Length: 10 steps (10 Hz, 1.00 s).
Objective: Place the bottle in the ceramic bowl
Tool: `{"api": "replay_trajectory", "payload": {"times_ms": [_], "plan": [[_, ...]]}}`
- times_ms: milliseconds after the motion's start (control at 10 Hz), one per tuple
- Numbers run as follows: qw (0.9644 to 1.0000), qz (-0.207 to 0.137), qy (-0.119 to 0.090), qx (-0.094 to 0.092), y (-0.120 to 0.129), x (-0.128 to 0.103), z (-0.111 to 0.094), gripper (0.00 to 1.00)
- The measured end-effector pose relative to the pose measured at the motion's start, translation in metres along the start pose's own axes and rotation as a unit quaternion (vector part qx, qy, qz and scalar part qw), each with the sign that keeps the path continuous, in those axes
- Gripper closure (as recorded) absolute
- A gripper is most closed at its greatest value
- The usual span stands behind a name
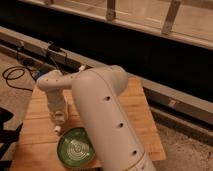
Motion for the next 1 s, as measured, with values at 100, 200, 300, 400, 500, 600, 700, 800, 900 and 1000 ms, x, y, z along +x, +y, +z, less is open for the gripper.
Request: {"api": "replay_trajectory", "payload": {"times_ms": [100,200,300,400,500,600,700,800,900,1000], "plan": [[0.9997,0.014,-0.018,-0.002,-0.015,-0.002,-0.015,1.00],[0.9991,0.023,-0.034,-0.006,-0.026,-0.003,-0.030,1.00],[0.9986,0.028,-0.044,-0.008,-0.032,-0.002,-0.040,1.00],[0.9952,0.043,-0.088,-0.008,-0.068,0.010,-0.082,1.00],[0.9937,0.049,-0.101,-0.005,-0.088,0.021,-0.093,1.00],[0.9922,0.053,-0.113,0.000,-0.108,0.035,-0.101,1.00],[0.9915,0.056,-0.117,0.004,-0.123,0.049,-0.104,1.00],[0.9911,0.061,-0.118,0.010,-0.139,0.062,-0.104,1.00],[0.9910,0.067,-0.115,0.016,-0.153,0.077,-0.101,1.00],[0.9912,0.072,-0.109,0.020,-0.166,0.095,-0.095,1.00]]}}
